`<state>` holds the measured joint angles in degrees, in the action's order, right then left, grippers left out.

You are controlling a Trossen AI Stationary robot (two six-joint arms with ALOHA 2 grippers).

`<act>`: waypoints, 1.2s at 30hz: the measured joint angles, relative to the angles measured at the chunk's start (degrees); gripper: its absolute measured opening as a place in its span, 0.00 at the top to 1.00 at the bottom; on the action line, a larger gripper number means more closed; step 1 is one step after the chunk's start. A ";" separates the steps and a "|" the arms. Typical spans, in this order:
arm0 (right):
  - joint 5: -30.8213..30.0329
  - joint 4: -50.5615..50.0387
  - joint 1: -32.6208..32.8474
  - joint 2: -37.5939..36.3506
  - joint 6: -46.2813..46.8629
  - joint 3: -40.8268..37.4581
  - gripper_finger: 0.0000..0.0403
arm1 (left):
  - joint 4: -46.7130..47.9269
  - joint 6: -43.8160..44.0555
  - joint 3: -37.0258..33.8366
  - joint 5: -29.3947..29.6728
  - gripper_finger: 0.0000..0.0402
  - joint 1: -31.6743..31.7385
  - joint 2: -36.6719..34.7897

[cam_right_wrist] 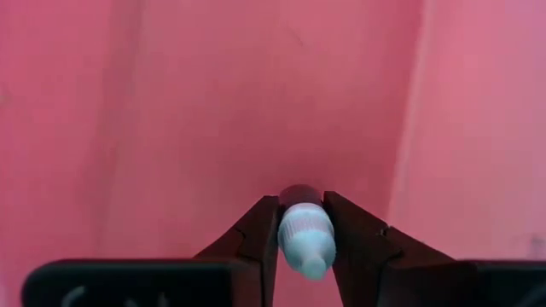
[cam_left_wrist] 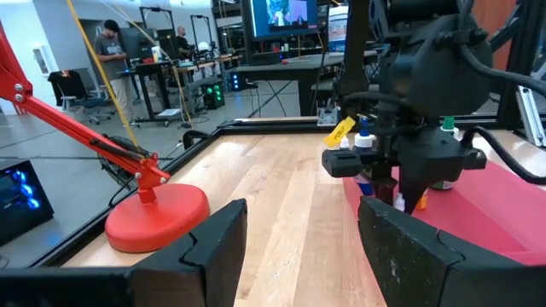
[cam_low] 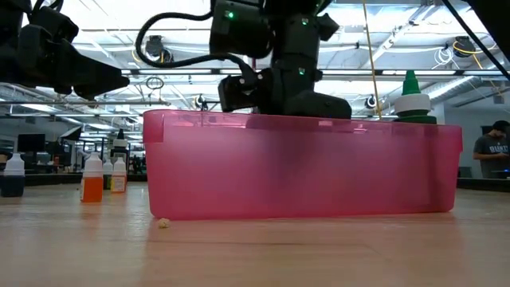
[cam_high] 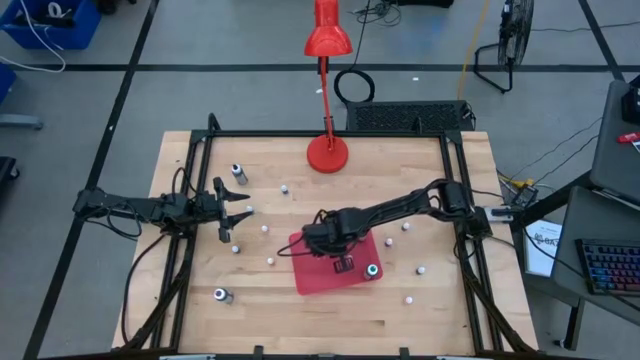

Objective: Pick & Place food coloring
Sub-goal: Put the small blue food coloring bottle into the pink bin, then put the small purple food coloring bottle into the pink bin

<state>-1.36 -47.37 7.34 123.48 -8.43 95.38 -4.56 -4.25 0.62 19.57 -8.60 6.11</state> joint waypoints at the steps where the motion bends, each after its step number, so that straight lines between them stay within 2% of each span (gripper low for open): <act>1: -0.01 0.86 -0.15 -0.14 -0.05 -0.87 0.81 | 0.00 0.00 0.00 0.00 0.44 0.00 0.00; 6: -0.01 2.68 -0.42 -0.53 -0.21 -2.54 0.82 | 0.00 0.00 0.00 0.00 0.44 0.00 -0.01; 22: -0.05 3.47 0.57 -4.09 1.73 -2.95 0.72 | 0.00 0.00 0.00 0.00 0.44 -0.01 -0.01; 29: -0.01 -0.37 2.20 -10.80 7.62 -2.87 0.73 | 0.00 0.00 0.00 0.00 0.44 0.00 0.00; 36: -0.08 -12.95 4.12 -21.74 20.07 -2.76 0.74 | 0.01 0.00 0.01 0.00 0.44 0.00 -0.01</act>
<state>-1.44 -60.31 11.46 101.74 11.64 92.62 -4.55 -4.25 0.63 19.57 -8.60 6.10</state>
